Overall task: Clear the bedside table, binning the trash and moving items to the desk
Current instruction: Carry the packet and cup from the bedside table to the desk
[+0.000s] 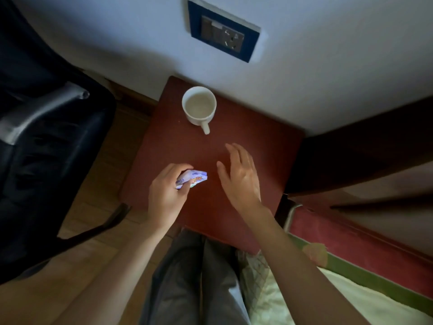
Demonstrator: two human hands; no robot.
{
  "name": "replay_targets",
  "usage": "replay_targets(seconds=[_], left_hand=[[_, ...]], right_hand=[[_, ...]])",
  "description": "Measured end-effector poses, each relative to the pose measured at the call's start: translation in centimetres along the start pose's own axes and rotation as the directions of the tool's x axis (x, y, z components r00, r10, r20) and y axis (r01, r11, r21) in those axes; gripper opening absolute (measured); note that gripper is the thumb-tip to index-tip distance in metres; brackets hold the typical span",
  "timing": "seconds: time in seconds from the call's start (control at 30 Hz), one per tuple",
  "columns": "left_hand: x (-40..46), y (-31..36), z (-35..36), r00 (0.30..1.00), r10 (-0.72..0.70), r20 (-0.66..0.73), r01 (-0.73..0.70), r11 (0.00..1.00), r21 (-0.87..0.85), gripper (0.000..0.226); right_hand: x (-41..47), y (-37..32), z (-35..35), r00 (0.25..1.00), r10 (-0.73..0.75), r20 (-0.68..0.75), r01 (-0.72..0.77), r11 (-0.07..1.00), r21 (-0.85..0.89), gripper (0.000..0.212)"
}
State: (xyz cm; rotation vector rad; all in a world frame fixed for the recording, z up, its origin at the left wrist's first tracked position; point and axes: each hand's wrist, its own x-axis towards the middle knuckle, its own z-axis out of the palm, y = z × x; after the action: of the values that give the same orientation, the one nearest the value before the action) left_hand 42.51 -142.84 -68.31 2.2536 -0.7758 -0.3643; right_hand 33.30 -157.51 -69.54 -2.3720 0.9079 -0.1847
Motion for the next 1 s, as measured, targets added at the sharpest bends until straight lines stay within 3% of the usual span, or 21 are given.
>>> replay_targets(seconds=[0.27, 0.43, 0.73, 0.87, 1.0], left_hand=[[-0.1, -1.9, -2.8, 0.989, -0.081, -0.121, 0.075, 0.996, -0.054, 0.031], [-0.4, -2.3, -3.6, 0.988, -0.080, -0.129, 0.072, 0.995, -0.070, 0.033], [-1.9, -2.1, -6.0, 0.986, -0.093, -0.137, 0.085, 0.994, -0.064, 0.035], [-2.4, -1.4, -7.7, 0.979, -0.123, -0.164, 0.117, 0.992, -0.049, 0.035], [-3.4, 0.8, -10.3, 0.951, -0.214, -0.224, 0.195, 0.975, -0.105, 0.036]], right_hand=[[5.1, -3.4, 3.9, 0.998, 0.050, -0.035, -0.049, 0.999, 0.024, 0.039], [7.0, -3.2, 4.8, 0.991, 0.122, -0.058, -0.120, 0.992, 0.039, 0.021], [8.8, -4.3, 3.7, 0.947, 0.246, -0.207, -0.159, 0.918, 0.364, 0.026], [8.4, -4.9, 0.7, 0.976, 0.164, -0.143, -0.118, 0.951, 0.285, 0.016], [4.8, -5.8, -4.2, 0.992, 0.002, -0.130, 0.025, 0.979, 0.205, 0.014]])
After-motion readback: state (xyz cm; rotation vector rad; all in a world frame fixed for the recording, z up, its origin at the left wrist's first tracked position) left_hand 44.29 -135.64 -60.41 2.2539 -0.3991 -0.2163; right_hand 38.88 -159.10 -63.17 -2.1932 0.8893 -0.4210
